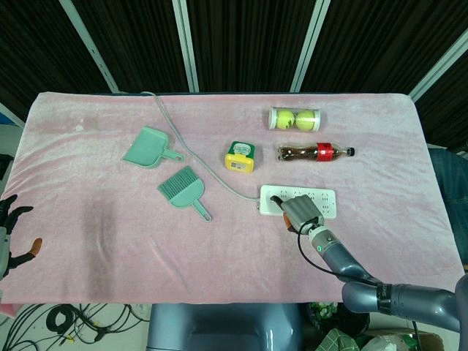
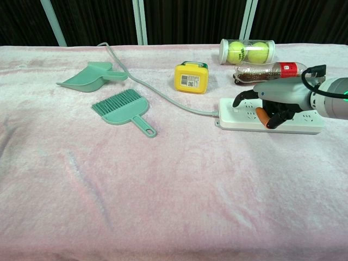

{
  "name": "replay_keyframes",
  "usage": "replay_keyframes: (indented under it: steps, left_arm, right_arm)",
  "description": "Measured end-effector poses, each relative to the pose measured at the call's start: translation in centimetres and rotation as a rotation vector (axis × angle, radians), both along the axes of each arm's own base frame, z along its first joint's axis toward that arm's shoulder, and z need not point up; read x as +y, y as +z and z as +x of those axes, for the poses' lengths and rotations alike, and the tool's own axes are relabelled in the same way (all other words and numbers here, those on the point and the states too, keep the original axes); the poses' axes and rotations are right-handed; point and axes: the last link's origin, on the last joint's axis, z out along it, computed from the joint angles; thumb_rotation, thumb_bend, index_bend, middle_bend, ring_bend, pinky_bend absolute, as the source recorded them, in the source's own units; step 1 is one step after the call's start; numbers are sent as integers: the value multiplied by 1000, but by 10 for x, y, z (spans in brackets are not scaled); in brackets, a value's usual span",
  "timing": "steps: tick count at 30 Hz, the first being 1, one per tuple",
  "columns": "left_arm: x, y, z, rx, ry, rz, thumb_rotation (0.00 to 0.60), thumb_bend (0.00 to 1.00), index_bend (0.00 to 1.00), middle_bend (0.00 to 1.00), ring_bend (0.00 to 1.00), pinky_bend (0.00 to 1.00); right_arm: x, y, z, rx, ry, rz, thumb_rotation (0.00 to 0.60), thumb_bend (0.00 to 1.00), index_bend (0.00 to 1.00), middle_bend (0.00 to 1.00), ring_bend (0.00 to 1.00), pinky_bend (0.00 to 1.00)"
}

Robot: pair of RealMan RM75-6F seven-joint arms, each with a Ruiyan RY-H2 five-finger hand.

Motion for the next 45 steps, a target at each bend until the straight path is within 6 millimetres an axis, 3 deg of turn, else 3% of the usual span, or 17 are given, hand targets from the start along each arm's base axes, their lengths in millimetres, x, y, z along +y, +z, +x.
replay_keyframes:
  steps: [45]
  left_arm:
    - [0,2,-1,-2,23,2,600,315,224,37,0,0]
  right_arm:
    - [0,-4,-1,31,-6,22,600,904,176,1000,1000,1000]
